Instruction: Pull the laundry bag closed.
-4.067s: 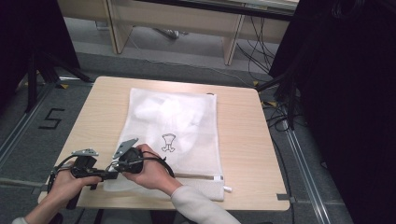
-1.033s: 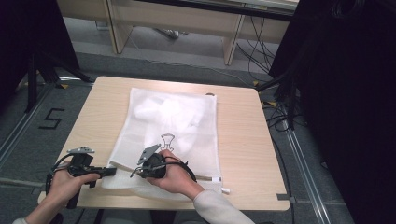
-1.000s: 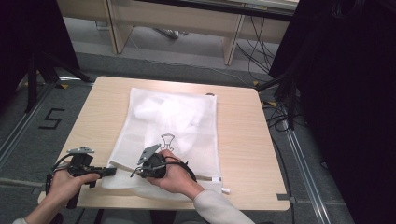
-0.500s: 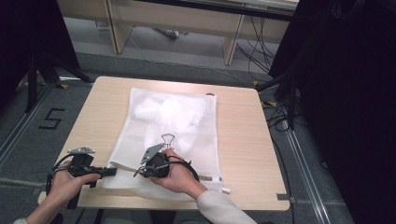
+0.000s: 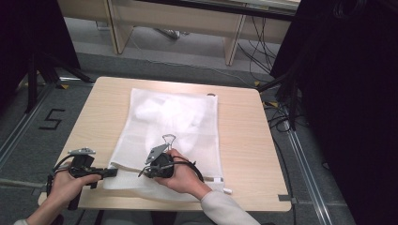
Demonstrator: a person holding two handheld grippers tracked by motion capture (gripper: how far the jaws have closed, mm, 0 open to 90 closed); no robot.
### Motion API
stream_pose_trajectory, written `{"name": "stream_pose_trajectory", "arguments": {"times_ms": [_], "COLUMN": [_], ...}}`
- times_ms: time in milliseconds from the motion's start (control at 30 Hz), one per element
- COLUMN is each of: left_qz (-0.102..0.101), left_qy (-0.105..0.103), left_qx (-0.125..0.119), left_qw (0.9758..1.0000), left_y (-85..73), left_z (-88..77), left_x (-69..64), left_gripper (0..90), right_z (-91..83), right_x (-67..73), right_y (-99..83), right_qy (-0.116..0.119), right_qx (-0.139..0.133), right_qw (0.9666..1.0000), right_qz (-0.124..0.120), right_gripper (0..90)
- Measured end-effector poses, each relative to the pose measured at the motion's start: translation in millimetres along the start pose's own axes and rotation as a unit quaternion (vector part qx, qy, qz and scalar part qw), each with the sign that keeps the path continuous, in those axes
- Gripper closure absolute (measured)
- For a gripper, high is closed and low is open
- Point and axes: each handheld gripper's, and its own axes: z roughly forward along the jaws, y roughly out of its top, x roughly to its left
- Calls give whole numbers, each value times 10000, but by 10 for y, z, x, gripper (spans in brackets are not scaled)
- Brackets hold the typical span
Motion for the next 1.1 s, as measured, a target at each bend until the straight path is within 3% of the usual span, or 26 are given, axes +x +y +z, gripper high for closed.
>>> {"name": "stream_pose_trajectory", "arguments": {"times_ms": [500,667,700,1100], "left_qz": [-6,-7,-7,-15], "left_qy": [20,33,37,31], "left_qx": [13,20,20,27], "left_qw": [10000,10000,10000,10000], "left_y": [-3,-4,-4,-5], "left_z": [-1,1,1,4], "left_x": [12,12,14,11], "left_gripper": [861,861,861,861], "right_z": [-46,-83,-93,-111], "right_x": [-21,-59,-55,-95], "right_y": [-64,-97,-104,-150], "right_qy": [-40,-24,-55,-37], "right_qx": [40,3,44,-11], "right_qw": [10000,10000,10000,10000], "right_qz": [59,-45,32,-51], "right_gripper": [828,828,828,828]}}
